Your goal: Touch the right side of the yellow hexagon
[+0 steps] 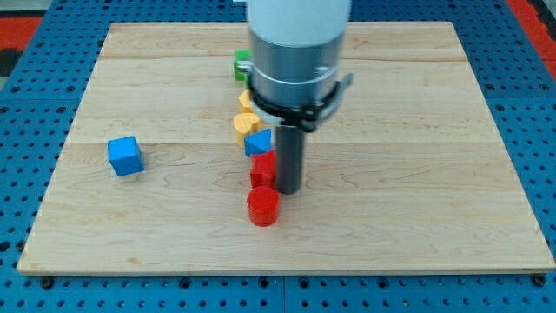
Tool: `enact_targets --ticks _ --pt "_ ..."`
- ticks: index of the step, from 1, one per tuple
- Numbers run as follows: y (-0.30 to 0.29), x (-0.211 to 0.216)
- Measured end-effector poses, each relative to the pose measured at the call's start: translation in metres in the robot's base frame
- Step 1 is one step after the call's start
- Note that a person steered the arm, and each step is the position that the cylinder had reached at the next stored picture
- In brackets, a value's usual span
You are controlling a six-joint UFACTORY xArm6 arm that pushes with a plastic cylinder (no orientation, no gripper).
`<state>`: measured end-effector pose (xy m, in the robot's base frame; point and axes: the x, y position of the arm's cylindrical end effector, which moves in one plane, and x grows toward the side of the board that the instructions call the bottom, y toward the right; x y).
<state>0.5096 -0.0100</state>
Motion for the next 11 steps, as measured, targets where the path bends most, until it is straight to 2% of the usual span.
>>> enact_targets --ticks 1,2,3,4,5,6,11 --pt "-0.037 -0.007" --pt "-0.034 0.001" --pt "-0.005 -0.007" --pt "0.029 -0.051" --pt "0.022 -0.099" --pt "0.014 -0.123" --pt "0.001 -0.123"
